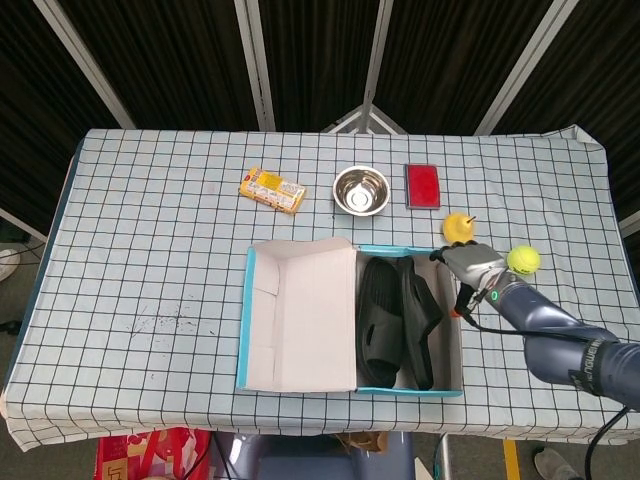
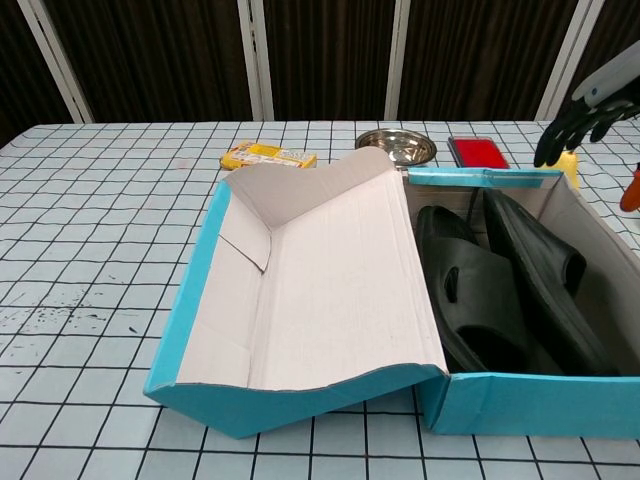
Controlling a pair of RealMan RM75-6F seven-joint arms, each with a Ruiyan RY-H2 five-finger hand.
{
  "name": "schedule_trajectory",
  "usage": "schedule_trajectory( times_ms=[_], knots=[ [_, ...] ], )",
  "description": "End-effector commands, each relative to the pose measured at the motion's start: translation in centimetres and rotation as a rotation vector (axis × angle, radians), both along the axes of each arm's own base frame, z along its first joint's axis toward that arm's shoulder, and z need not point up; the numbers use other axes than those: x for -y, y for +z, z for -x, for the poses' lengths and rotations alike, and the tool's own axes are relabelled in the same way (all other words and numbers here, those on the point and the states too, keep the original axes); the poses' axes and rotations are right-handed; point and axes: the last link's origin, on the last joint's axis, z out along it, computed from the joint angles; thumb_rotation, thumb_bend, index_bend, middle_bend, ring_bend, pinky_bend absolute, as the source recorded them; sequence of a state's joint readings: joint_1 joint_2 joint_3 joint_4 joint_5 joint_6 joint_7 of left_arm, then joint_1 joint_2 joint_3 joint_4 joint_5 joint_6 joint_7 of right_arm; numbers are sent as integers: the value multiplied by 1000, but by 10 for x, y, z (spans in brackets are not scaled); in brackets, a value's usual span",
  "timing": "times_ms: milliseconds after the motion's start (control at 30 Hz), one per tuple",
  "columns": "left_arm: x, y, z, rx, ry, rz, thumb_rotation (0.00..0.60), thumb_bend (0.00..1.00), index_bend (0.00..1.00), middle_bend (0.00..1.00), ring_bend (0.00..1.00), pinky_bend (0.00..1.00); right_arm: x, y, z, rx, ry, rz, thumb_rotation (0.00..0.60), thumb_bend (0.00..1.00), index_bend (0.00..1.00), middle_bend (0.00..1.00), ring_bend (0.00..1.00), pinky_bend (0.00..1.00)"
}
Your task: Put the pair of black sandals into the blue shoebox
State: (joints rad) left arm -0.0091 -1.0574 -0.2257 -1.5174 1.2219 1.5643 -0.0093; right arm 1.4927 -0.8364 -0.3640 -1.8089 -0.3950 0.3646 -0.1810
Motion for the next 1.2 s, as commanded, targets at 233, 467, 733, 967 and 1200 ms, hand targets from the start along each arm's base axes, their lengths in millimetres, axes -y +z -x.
schedule_trajectory(
  times_ms=[233, 467, 733, 967, 1200],
  knots=[
    [4, 2, -7, 20, -42, 1, 600, 504, 167, 30, 0, 88, -82, 65, 38, 373, -13, 449, 600, 68, 158, 141, 143, 0],
    [8, -1, -15, 33, -83, 19, 600, 504, 167, 30, 0, 88, -147, 76, 76, 379, 97, 553, 600, 69, 170, 141, 143, 0],
    [17, -2, -25, 46, -130, 24, 600, 503, 166, 31, 0, 88, -193, 71, 109, 240, 180, 658, 600, 68, 171, 141, 117, 0],
    [27, 3, -30, 49, -149, 8, 600, 504, 166, 31, 0, 88, -212, 68, 137, 148, 143, 688, 600, 70, 170, 140, 94, 0],
    [32, 2, -32, 47, -157, 16, 600, 504, 166, 32, 0, 88, -215, 63, 152, 132, 125, 704, 600, 68, 170, 139, 89, 0]
  ],
)
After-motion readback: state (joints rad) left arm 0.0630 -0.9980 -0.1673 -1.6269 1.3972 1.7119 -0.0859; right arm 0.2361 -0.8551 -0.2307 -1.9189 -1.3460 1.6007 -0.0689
